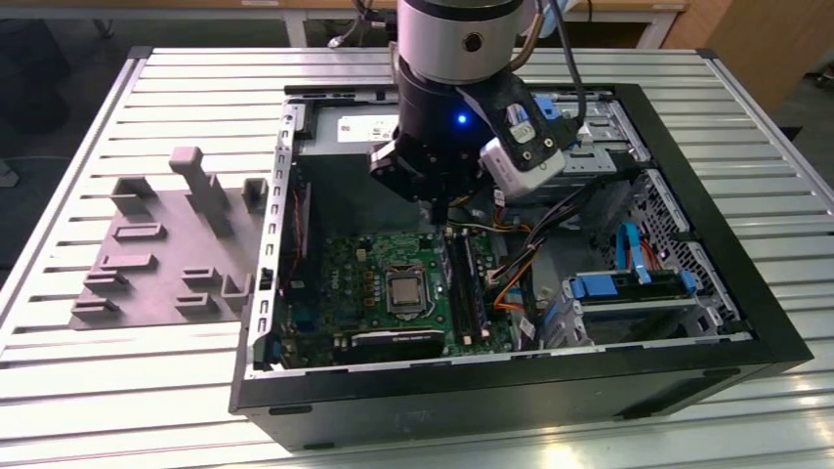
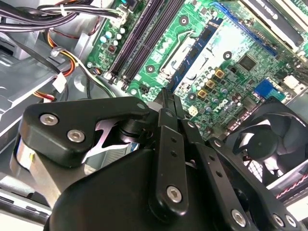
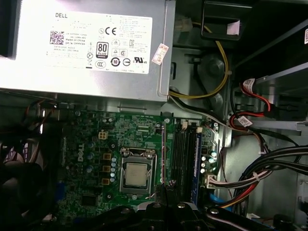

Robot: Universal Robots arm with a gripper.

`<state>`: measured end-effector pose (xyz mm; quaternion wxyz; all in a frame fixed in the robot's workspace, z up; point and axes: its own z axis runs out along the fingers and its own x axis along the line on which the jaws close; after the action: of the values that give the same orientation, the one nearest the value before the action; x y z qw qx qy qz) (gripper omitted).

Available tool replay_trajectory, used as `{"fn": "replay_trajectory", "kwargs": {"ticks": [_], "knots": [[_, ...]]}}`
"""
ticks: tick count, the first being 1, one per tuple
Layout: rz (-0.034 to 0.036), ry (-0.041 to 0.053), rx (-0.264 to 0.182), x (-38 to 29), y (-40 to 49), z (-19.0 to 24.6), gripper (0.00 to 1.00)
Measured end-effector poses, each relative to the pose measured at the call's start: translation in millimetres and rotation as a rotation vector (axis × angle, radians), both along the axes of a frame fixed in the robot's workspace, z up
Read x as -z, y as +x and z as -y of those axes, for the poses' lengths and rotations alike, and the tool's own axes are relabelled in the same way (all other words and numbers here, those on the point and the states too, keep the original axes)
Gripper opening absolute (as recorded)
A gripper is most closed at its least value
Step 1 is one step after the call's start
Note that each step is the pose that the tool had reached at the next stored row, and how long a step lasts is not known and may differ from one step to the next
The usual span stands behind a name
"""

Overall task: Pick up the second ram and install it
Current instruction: 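Insert the second ram into the second slot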

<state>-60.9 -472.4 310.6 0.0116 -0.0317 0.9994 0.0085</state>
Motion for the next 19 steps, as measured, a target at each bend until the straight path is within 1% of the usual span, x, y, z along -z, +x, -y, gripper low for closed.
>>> {"fn": "replay_trajectory", "kwargs": {"ticks": [9,19], "knots": [[0.0,0.0,0.0,3.2,0.5,0.0,0.11],[0.0,0.0,0.0,5.1,0.4,0.0,0.11]]}}
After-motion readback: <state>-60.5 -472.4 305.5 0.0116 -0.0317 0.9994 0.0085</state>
